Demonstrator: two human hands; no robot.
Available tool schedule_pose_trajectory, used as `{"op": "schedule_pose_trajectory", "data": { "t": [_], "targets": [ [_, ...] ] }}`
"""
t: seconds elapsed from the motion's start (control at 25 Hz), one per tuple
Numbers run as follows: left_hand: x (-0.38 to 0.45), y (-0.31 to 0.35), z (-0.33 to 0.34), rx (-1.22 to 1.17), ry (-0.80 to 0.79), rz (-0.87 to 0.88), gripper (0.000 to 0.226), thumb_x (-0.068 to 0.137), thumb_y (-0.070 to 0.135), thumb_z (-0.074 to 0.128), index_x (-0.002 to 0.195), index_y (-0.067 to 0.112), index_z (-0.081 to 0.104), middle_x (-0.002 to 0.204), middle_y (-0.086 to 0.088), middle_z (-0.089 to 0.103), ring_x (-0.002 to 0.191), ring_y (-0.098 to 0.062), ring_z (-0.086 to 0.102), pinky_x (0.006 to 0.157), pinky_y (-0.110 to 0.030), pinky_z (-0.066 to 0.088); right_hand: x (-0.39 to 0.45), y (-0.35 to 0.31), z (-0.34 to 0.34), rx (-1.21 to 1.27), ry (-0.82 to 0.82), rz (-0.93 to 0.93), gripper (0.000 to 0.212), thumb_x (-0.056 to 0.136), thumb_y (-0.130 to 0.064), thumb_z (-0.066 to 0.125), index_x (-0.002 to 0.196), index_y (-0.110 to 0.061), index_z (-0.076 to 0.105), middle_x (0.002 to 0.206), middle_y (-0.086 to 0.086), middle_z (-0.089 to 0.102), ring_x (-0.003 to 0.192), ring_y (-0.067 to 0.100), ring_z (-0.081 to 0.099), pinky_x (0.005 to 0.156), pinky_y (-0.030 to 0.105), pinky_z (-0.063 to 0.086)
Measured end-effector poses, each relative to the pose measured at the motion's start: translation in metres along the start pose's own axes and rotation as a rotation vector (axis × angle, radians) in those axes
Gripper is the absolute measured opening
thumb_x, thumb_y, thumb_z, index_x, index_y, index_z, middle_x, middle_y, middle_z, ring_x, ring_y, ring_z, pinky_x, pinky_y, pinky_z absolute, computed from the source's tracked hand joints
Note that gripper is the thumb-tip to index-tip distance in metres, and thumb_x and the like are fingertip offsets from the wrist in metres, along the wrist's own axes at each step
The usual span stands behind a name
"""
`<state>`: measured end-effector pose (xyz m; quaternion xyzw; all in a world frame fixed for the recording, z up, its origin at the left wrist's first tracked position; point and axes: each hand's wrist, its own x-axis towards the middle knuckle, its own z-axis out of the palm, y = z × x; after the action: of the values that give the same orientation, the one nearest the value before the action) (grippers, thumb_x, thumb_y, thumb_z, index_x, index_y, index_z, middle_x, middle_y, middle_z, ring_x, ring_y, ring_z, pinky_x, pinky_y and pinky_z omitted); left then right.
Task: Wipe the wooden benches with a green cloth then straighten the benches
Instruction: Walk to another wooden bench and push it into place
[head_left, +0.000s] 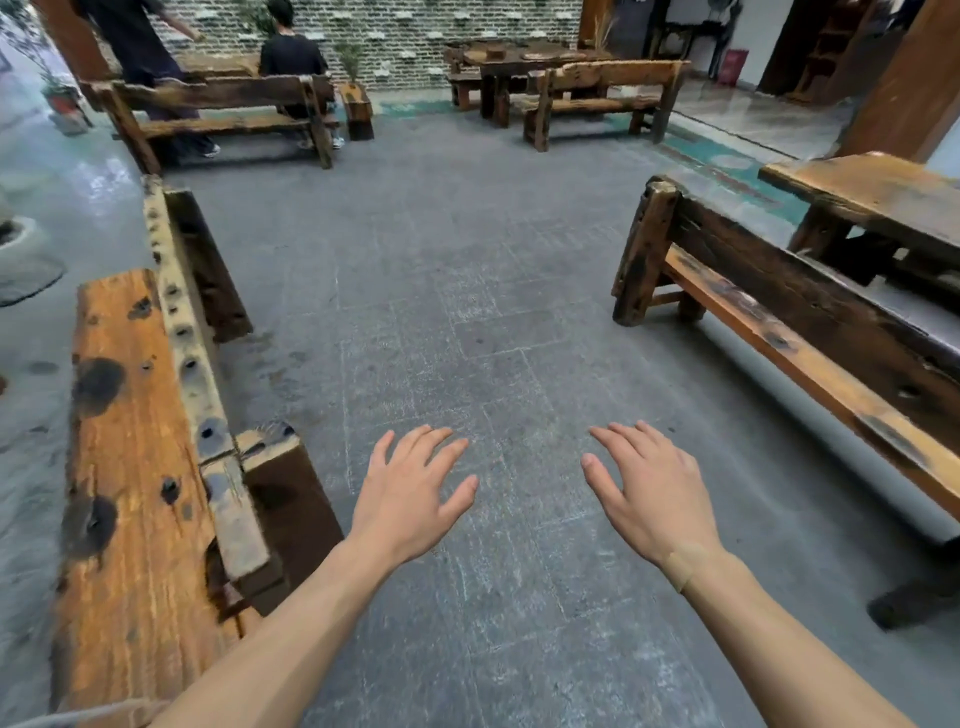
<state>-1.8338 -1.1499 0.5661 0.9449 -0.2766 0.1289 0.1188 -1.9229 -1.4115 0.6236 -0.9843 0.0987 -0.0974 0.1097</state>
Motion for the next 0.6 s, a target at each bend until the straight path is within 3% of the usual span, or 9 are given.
{"op": "schedule_pose_trajectory", "data": {
  "t": [0.24,0.44,0.6],
  "targets": [
    [0.054,-0.053,0.019,0.102,0.029,-0.318,0.058,0.096,0.061,0.034,0.130,0.027,0.065,0.137,0.000,0.062,0.132,-0.023,0.053,0.111,-0.055,0.038,0.159,-0.046,0.041,0.011,-0.134,-0.338,0.068,0.092,-0.063,0.015,0.144,-0.033,0.047,0.151,-0.009,0.046,0.147,0.019,0.027,0.115,0.040,0.024],
    [0.082,-0.128,0.037,0.145,0.058,-0.574,0.058,0.095,0.060,0.036,0.128,0.024,0.068,0.135,-0.003,0.064,0.130,-0.025,0.055,0.109,-0.056,0.042,0.260,-0.130,0.089,0.006,-0.222,-0.609,0.051,0.102,-0.055,0.031,0.147,-0.033,0.043,0.154,-0.008,0.041,0.149,0.019,0.023,0.116,0.039,0.020],
    [0.096,-0.175,0.033,0.148,0.046,-0.786,0.065,0.095,0.064,0.028,0.135,0.026,0.062,0.143,-0.002,0.057,0.138,-0.025,0.047,0.116,-0.055,0.032,0.322,-0.196,0.113,0.011,-0.240,-0.814,0.066,0.093,-0.062,0.017,0.143,-0.032,0.049,0.148,-0.007,0.049,0.145,0.021,0.031,0.113,0.042,0.027]
  ]
}}
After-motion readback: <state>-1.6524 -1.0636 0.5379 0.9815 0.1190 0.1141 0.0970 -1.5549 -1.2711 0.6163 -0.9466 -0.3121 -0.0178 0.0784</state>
